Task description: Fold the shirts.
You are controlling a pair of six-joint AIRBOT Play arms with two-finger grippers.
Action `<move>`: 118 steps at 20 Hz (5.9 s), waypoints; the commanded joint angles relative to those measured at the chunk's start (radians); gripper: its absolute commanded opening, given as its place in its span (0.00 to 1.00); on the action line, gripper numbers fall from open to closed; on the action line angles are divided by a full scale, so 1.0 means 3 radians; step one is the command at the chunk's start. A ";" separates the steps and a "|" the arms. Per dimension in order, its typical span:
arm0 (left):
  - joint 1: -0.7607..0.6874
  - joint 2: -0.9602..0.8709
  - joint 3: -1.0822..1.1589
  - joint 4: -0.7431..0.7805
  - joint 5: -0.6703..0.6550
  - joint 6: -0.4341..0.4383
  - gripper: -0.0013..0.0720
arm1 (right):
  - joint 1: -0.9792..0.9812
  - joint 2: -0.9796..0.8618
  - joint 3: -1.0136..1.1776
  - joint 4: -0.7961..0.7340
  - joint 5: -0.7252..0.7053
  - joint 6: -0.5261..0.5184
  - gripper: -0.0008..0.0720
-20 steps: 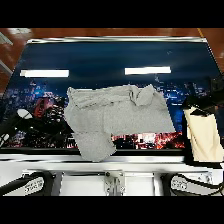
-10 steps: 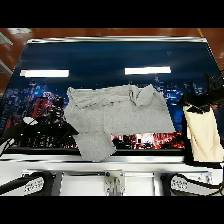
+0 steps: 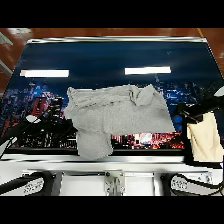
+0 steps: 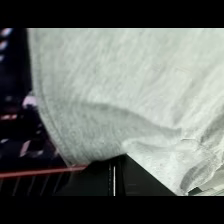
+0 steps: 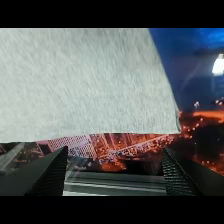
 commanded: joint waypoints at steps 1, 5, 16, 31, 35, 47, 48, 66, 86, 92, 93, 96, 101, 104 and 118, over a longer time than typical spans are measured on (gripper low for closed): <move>-0.0004 0.0084 0.0033 0.0015 -0.0029 0.0103 0.06 | 0.0000 -0.0005 -0.0409 0.0043 -0.0314 -0.0028 0.96; -0.0004 0.0090 0.0033 0.0086 -0.0177 0.0102 0.06 | -0.0003 -0.0167 -0.0451 -0.0233 -0.0398 -0.0005 0.96; -0.0004 0.0103 0.0041 0.0081 -0.0270 0.0100 0.06 | 0.0074 -0.0535 -0.0451 0.0136 -0.0581 -0.0011 0.84; 0.0079 0.1364 0.4072 0.0960 -0.0116 0.0104 0.06 | 0.0102 0.2088 0.1562 0.1237 -0.1389 -0.1171 0.09; 0.0078 0.1737 0.4907 0.1071 -0.0081 0.0084 0.06 | 0.0102 0.2881 0.1733 0.0933 -0.1854 -0.0819 0.09; 0.0078 0.2293 0.4667 0.2068 -0.1382 -0.0477 0.06 | 0.0102 0.3278 0.1732 -0.0022 -0.0387 -0.0229 0.09; 0.0078 0.2293 0.4598 0.2069 -0.1381 -0.0477 0.06 | 0.0102 0.3244 0.1732 -0.0081 -0.0317 -0.0182 0.09; 0.0069 0.0229 0.2286 0.1895 0.0562 -0.0885 0.06 | 0.1101 0.0109 0.0758 0.0058 -0.2036 0.0164 0.09; 0.0214 -0.0811 0.2286 0.2068 0.0006 -0.0619 0.06 | 0.1180 -0.0835 0.0758 0.0034 -0.2340 0.0182 0.09; 0.0238 -0.0926 0.2285 0.2042 -0.0908 -0.0519 0.06 | 0.1124 -0.0935 0.0757 0.0037 -0.1373 0.0295 0.09; 0.0238 -0.0958 0.2285 0.2043 -0.0908 -0.0584 0.06 | 0.1132 -0.0968 0.0757 0.0041 -0.1344 0.0337 0.09; 0.0239 -0.0987 0.2286 0.2042 -0.0917 -0.0703 0.06 | 0.1162 -0.1015 0.0757 0.0061 -0.1310 0.0470 0.13; 0.0387 -0.0882 0.2476 0.2051 -0.1676 -0.0660 0.85 | 0.1071 -0.0740 0.0940 -0.0020 -0.0841 0.0252 0.80; 0.0676 -0.0351 0.2397 0.2052 -0.1930 -0.0341 0.84 | 0.0874 -0.0359 0.0997 -0.0810 -0.0183 0.0107 0.80; 0.1447 0.0448 -0.0112 0.1462 -0.1425 0.0062 0.82 | -0.0109 0.0071 0.0621 -0.0459 0.0258 0.0018 0.80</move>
